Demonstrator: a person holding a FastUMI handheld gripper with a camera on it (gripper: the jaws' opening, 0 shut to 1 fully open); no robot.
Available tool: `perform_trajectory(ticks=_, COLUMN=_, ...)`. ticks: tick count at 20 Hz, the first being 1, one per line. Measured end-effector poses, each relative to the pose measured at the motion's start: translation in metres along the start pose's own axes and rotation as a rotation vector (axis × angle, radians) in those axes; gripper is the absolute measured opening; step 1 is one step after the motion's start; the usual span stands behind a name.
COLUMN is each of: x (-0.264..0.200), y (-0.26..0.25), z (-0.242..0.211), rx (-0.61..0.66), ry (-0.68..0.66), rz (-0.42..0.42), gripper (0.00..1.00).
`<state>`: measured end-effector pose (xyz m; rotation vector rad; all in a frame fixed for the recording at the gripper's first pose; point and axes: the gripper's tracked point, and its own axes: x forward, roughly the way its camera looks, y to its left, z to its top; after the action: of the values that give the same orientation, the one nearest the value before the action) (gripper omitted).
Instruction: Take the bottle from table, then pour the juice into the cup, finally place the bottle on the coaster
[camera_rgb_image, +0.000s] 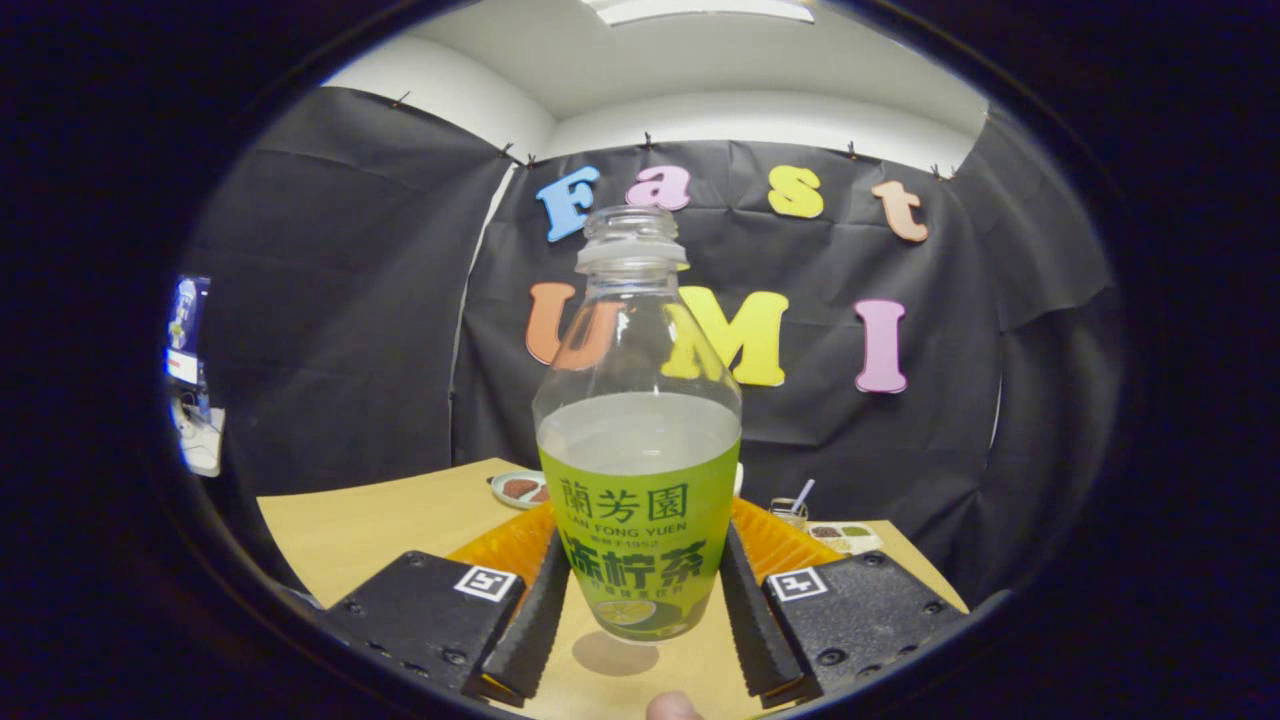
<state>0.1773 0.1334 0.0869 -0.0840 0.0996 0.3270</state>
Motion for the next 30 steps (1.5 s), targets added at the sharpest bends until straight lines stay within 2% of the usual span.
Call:
perform_trajectory(ticks=5, x=0.029, y=-0.004, z=-0.032, rx=0.046, ry=0.048, rz=-0.006, gripper=0.77)
perform_trajectory(ticks=9, x=0.044, y=0.000, z=-0.059, rx=0.034, ry=0.066, rz=-0.011, gripper=0.77)
perform_trajectory(ticks=24, x=0.102, y=0.020, z=-0.167, rx=0.131, ry=0.219, rz=0.023, gripper=0.77)
perform_trajectory(ticks=30, x=0.108, y=0.020, z=-0.188, rx=0.136, ry=0.268, rz=0.022, gripper=0.77)
